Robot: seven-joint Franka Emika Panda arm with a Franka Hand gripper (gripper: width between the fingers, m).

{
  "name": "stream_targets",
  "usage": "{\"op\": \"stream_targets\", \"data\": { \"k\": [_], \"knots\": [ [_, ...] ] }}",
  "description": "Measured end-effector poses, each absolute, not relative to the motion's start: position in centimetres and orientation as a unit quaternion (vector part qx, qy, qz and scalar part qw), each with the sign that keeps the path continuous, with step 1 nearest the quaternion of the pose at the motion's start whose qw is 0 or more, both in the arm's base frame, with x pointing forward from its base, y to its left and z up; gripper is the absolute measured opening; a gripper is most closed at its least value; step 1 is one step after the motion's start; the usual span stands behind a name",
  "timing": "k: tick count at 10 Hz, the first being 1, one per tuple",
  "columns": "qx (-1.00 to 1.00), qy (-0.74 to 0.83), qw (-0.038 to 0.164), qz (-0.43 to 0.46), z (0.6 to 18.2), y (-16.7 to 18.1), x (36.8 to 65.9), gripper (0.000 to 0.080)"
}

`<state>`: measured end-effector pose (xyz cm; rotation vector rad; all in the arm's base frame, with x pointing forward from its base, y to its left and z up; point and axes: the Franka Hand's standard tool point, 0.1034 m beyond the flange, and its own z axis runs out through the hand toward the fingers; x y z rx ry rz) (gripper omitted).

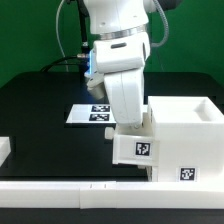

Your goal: Assemble drawer

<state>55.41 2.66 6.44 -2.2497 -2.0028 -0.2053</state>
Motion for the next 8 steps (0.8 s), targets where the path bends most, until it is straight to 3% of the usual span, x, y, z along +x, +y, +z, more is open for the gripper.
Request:
{"op": "stream_targets", "data": {
  "k": [6,8],
  "knots": [
    [-0.733,-0.674,0.055,-0.074,6.3,2.9,54.9,0.0039],
    [-0.726,-0.683,0.047,-0.064,8.8,2.5,56.1,0.0388]
  ]
}}
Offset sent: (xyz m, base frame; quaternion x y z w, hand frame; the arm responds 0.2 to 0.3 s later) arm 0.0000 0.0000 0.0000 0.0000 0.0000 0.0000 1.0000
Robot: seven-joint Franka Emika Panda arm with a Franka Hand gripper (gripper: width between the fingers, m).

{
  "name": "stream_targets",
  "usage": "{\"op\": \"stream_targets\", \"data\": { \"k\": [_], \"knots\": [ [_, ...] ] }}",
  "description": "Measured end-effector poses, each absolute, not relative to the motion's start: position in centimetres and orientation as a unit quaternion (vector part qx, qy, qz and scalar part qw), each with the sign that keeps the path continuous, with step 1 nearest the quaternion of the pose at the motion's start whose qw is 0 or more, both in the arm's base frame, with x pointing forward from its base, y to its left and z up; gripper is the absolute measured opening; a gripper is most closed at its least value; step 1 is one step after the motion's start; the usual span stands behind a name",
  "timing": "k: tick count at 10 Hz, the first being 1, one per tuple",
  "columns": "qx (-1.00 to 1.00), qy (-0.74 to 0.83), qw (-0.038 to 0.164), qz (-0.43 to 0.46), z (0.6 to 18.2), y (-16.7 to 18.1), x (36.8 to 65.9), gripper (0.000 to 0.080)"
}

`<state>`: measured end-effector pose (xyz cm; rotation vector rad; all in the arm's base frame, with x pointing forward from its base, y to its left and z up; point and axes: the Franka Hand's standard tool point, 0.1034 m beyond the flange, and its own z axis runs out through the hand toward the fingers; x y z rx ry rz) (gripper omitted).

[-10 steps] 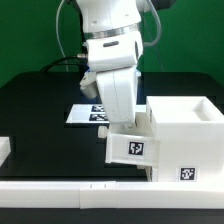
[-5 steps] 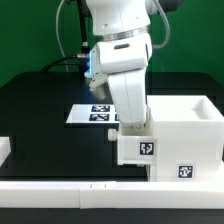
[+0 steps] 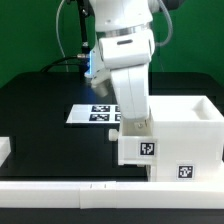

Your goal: Assemble drawer

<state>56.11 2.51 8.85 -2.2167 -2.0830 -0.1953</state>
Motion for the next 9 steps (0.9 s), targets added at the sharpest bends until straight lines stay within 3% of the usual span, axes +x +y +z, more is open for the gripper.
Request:
{"op": "stream_targets", "data": {
  "k": [1,2,3,7,9],
  "knots": [
    [-0.726,-0.684,0.046,-0.059,9.8,2.0,56.6,0.0388],
    [-0.724,-0.686,0.044,-0.056,10.7,1.3,57.3,0.0564],
    [-0.721,-0.689,0.04,-0.059,11.3,0.5,57.9,0.0623],
    [-0.732,-0.678,0.033,-0.062,10.7,-2.3,58.4,0.0648],
    [-0.722,-0.688,0.038,-0.063,9.0,-2.9,56.7,0.0649]
  ]
}}
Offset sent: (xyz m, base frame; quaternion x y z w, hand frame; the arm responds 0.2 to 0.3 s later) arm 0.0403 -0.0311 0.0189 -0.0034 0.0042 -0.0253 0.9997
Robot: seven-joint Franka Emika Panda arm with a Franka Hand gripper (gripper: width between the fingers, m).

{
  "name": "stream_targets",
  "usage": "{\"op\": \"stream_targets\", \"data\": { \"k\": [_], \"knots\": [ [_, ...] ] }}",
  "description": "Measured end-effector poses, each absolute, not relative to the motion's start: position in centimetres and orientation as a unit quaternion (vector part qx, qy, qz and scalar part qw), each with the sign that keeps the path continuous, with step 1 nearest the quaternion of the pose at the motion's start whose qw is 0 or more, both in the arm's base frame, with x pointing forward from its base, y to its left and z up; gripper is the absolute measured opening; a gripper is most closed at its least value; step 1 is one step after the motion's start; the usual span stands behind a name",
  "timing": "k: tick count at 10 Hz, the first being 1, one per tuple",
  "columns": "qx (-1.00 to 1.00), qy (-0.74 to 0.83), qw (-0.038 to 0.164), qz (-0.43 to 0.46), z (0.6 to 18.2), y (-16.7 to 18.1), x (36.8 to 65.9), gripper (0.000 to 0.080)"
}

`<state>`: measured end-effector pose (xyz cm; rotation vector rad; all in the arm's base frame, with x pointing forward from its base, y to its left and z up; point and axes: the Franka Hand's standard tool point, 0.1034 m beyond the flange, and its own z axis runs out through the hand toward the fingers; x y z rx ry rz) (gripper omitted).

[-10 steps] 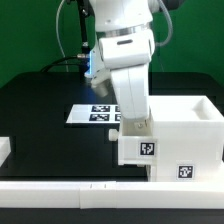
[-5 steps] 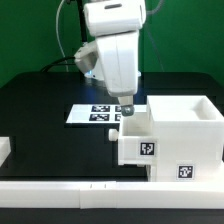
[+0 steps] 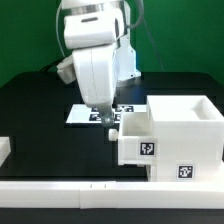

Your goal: Assemble drawer

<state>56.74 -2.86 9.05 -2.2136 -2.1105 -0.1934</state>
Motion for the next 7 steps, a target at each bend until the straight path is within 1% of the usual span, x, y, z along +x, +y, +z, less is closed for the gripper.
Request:
{"op": "stream_targets", "data": {
  "k": [1,3,5,7],
  "knots": [
    [-0.725,-0.685,0.046,-0.056,7.9,-4.9,55.3,0.0649],
    [-0.73,-0.679,0.056,-0.055,6.1,-5.0,54.3,0.0649],
    [-0.733,-0.675,0.059,-0.053,5.9,-4.6,54.2,0.0649],
    [-0.74,-0.667,0.06,-0.055,6.3,-2.7,54.6,0.0649]
  ]
}}
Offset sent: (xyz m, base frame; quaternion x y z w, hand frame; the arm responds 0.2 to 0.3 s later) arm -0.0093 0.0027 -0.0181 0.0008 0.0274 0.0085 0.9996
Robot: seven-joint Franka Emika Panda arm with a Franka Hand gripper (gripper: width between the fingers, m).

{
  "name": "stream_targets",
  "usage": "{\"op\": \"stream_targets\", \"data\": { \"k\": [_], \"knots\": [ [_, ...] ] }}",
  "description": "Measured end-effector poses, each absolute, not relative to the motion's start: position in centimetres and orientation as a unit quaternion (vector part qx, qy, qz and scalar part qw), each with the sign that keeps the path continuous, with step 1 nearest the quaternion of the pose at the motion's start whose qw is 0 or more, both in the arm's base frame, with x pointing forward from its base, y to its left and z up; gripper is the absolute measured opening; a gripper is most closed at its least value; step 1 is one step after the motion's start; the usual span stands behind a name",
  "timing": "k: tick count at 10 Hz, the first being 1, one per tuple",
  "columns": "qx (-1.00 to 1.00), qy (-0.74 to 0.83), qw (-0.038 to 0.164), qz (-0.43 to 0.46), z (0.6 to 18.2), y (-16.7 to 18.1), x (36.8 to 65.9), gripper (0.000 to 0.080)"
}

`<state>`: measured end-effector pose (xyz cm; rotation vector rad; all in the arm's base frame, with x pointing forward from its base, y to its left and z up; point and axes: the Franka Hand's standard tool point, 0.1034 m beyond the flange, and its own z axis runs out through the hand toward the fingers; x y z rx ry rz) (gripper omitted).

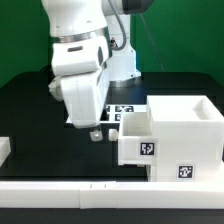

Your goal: Assemble drawer

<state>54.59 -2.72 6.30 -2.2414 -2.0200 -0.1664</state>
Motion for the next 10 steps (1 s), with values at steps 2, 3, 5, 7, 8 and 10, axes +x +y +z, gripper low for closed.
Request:
{"op": "stream_targets", "data": {
  "k": [2,3,5,7,8,10],
  "knots": [
    [-0.752,-0.654,0.064,-0.056,6.6,-0.4,54.7,0.0649],
    [-0.755,-0.65,0.067,-0.056,6.7,0.6,54.7,0.0649],
    [-0.76,-0.643,0.072,-0.058,6.6,2.6,54.2,0.0649],
    [-0.759,-0.645,0.073,-0.06,6.4,3.2,53.8,0.0649],
    [-0.759,-0.644,0.073,-0.06,6.4,3.2,53.9,0.0649],
    [-0.757,-0.647,0.072,-0.061,6.4,2.8,54.0,0.0649]
  ]
}}
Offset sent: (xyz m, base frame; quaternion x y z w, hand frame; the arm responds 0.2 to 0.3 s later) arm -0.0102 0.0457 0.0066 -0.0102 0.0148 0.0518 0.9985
